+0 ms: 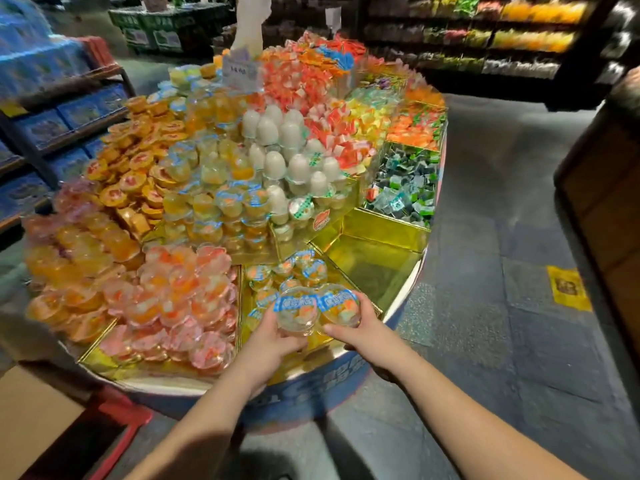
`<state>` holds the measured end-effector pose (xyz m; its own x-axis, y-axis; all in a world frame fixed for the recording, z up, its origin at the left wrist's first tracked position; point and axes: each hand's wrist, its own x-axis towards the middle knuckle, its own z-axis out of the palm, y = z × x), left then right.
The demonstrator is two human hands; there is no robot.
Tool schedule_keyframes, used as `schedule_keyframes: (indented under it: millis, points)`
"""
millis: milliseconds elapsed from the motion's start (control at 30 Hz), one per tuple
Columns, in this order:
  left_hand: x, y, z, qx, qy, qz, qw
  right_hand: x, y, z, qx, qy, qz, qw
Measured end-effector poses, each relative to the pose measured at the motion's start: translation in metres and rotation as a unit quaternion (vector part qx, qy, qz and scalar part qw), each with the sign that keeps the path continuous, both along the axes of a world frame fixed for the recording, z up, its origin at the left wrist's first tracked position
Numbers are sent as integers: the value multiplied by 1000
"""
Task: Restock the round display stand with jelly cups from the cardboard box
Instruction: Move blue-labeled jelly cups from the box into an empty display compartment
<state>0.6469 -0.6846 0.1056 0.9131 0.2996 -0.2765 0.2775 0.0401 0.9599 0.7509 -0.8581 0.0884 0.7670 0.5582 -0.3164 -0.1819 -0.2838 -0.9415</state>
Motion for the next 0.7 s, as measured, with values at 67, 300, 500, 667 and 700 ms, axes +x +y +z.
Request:
schedule_keyframes:
  millis: [67, 300, 500, 667, 700]
  points:
    - [3, 10, -4, -38, 3, -14, 999, 9, 12, -11, 9, 55, -16, 998]
    - [45, 41, -51, -156, 44, 92, 982, 44, 71, -59, 57, 180, -119, 975]
    - [95, 89, -121, -321, 148, 196, 915, 80, 128, -98, 25, 284, -180, 941]
    - [121, 98, -132, -270, 154, 304, 900, 103, 165, -127, -25, 294, -212, 932]
    - [125, 102, -133, -273, 154, 311, 897, 106, 171, -132, -31, 298, -220, 928]
